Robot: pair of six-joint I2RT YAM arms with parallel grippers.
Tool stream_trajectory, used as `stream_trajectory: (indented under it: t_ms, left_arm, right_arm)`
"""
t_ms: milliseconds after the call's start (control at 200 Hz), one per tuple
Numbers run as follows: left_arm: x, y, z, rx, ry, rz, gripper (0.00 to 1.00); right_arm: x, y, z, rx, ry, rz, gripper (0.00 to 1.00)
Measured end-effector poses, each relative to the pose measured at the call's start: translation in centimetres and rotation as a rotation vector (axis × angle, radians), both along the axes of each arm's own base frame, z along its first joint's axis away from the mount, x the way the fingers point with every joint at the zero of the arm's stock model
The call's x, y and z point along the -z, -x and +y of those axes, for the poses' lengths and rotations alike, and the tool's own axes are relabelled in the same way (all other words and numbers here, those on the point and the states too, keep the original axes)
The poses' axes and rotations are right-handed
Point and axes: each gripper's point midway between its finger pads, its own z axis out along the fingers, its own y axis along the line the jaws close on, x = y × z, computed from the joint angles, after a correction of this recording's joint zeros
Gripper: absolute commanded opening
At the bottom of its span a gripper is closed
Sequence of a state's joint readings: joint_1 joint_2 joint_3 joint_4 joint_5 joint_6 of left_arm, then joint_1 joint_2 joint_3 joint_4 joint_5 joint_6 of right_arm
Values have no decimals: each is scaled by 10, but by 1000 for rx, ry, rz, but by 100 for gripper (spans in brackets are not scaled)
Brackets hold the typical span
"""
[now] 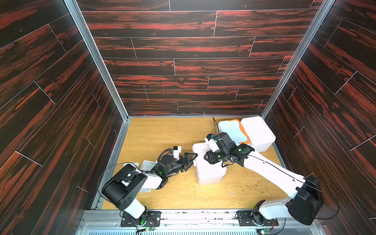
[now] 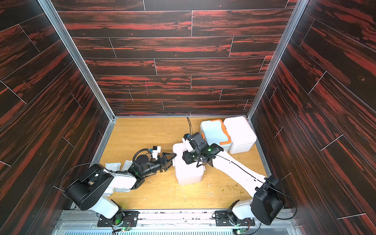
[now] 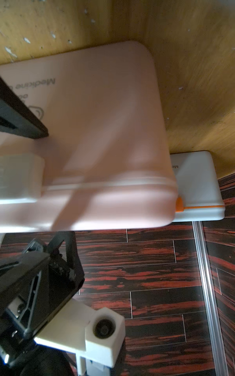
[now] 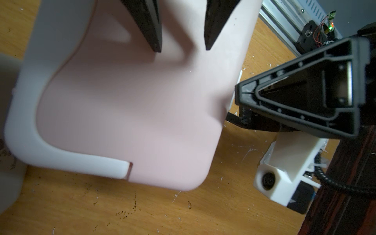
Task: Open first aid kits and take out gauze
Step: Open the fastener of the first aid kit.
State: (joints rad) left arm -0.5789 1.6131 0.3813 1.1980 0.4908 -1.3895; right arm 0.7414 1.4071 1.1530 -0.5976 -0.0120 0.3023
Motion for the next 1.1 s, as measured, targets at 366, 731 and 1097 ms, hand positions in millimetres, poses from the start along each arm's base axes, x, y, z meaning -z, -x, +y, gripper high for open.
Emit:
stream_trajectory:
  t_ms: [366, 731, 1097]
  left_arm:
    - [-12, 8, 0, -2, 69, -16, 84]
    - [-30, 19, 11, -21, 102, -36, 85]
    - [-40, 26, 20, -39, 26, -68, 88]
  right_arm:
    - [3, -10, 7, 18, -12, -21, 40]
    - [4, -23, 17, 33, -40, -52, 40]
    - [0, -21, 15, 45, -46, -49, 50]
